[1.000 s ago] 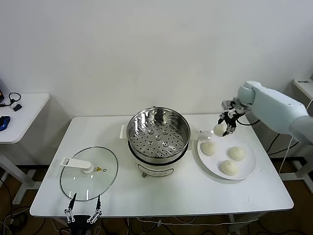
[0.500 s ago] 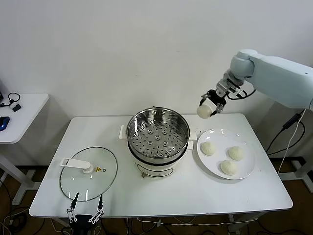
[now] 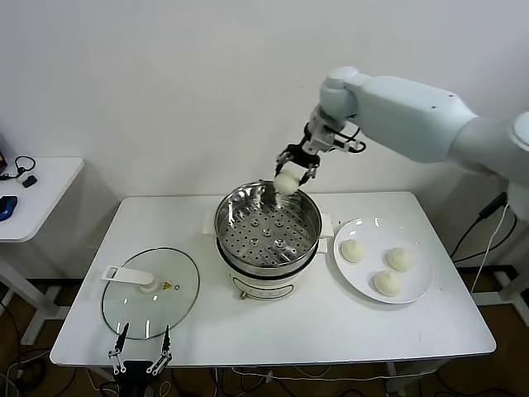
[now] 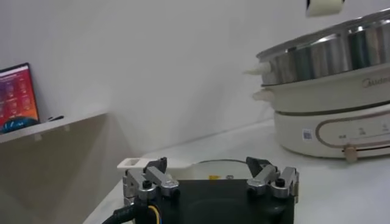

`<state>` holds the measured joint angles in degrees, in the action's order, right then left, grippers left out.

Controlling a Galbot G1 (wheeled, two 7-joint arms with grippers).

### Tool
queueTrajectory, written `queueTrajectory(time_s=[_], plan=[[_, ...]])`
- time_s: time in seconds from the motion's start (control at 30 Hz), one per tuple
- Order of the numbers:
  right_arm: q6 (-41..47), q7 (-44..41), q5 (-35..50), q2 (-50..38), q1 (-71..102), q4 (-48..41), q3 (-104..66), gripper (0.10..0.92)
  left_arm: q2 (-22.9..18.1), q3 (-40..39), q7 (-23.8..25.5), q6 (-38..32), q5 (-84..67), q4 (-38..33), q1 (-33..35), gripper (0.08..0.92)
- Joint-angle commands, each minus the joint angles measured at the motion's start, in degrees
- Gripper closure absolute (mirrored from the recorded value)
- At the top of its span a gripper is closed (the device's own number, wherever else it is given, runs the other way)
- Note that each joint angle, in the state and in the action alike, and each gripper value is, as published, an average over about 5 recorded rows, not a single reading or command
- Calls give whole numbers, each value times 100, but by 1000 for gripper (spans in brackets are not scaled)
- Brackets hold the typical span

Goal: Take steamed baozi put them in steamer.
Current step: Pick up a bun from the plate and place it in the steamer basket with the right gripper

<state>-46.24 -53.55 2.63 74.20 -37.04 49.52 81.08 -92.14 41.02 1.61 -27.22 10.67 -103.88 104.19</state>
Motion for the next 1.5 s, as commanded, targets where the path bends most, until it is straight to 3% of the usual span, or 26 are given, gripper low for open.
queueTrajectory(time_s=[0.03,1.5], plan=[[-376,188,-316,643,380,-309,-104,355,-19,0,-2,6,-5,-12,5,177],[-376,173,-1142,885,1171,-1568,-564,346,2,33,-9,-34,15,130,-110,177]])
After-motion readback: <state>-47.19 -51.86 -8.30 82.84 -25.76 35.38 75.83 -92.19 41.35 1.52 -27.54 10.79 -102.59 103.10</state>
